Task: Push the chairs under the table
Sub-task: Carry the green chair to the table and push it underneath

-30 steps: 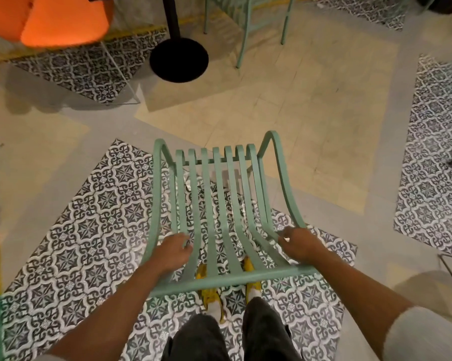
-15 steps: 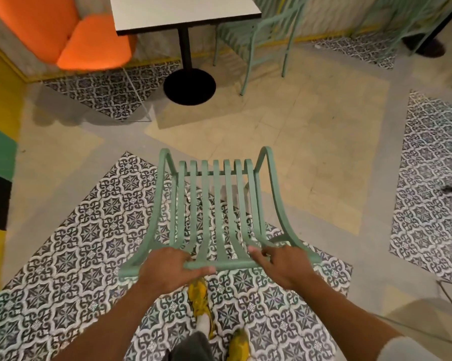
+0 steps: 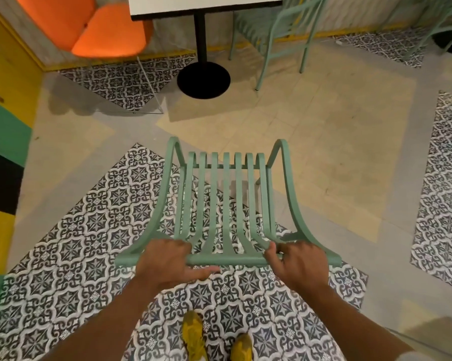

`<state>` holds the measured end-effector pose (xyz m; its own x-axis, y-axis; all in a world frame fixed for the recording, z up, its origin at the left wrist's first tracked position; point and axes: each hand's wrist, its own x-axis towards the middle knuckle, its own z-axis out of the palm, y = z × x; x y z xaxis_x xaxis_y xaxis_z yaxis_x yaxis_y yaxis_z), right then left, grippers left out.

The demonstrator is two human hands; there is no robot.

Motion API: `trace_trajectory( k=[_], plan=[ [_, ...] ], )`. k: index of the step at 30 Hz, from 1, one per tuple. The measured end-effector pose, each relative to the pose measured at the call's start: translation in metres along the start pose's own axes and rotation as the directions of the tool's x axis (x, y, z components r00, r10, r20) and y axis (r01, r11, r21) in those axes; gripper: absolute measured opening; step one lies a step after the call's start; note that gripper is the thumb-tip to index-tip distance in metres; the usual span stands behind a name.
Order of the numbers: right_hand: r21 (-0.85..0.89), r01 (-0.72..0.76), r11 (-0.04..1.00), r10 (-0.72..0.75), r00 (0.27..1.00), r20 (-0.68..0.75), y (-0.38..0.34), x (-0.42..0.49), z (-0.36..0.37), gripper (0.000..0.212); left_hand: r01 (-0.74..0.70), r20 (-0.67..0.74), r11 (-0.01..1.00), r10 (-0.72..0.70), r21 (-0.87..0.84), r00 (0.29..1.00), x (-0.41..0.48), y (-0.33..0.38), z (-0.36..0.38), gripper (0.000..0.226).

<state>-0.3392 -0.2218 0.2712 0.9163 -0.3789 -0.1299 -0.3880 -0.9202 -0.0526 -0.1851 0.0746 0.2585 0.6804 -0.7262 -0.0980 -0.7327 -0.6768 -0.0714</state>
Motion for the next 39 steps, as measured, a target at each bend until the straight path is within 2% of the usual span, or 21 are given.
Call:
trace_trajectory(
  k=[3, 8, 12, 17, 21, 26, 30, 39],
  plan=[
    [-0.035, 0.012, 0.999, -0.013, 1.0, -0.019, 0.001, 0.01, 0.002, 0.096, -0.013, 0.09, 0.999, 0.017, -0.047, 0.996, 0.011, -0.005, 0.0, 0.105],
    [-0.023, 0.015, 1.0, -0.019, 0.98, -0.199, 0.001, 0.032, 0.005, 0.062, -0.043, -0.002, 0.999, 0.043, -0.023, 0.999, 0.028, -0.012, 0.0, 0.1],
    [-0.038, 0.046, 0.998, -0.055, 0.962, -0.266, 0.005, 0.05, 0.011, 0.059, -0.067, -0.06, 0.998, 0.066, -0.016, 0.996, 0.043, -0.016, -0.005, 0.095],
    [-0.037, 0.059, 0.998, -0.066, 0.969, -0.24, 0.005, 0.08, 0.004, 0.063, -0.087, -0.008, 0.996, 0.086, -0.033, 0.996, 0.072, -0.026, -0.011, 0.102],
    [-0.053, 0.068, 0.996, -0.079, 0.965, -0.249, 0.006, 0.115, -0.001, 0.062, -0.086, -0.036, 0.996, 0.085, -0.006, 0.996, 0.102, -0.037, -0.012, 0.101],
    [-0.045, 0.092, 0.995, -0.102, 0.954, -0.283, 0.003, 0.15, -0.008, 0.056, 0.006, 0.001, 0.999, -0.006, -0.035, 1.0, 0.133, -0.05, -0.009, 0.105],
    [-0.044, 0.078, 0.996, -0.086, 0.964, -0.252, 0.001, 0.178, -0.01, 0.057, 0.086, 0.039, 0.996, -0.086, 0.01, 0.995, 0.159, -0.065, -0.007, 0.111],
    [-0.07, 0.067, 0.995, -0.079, 0.978, -0.192, -0.001, 0.225, -0.021, 0.053, 0.135, 0.041, 0.989, -0.137, 0.06, 0.99, 0.202, -0.088, -0.007, 0.112]
  ],
)
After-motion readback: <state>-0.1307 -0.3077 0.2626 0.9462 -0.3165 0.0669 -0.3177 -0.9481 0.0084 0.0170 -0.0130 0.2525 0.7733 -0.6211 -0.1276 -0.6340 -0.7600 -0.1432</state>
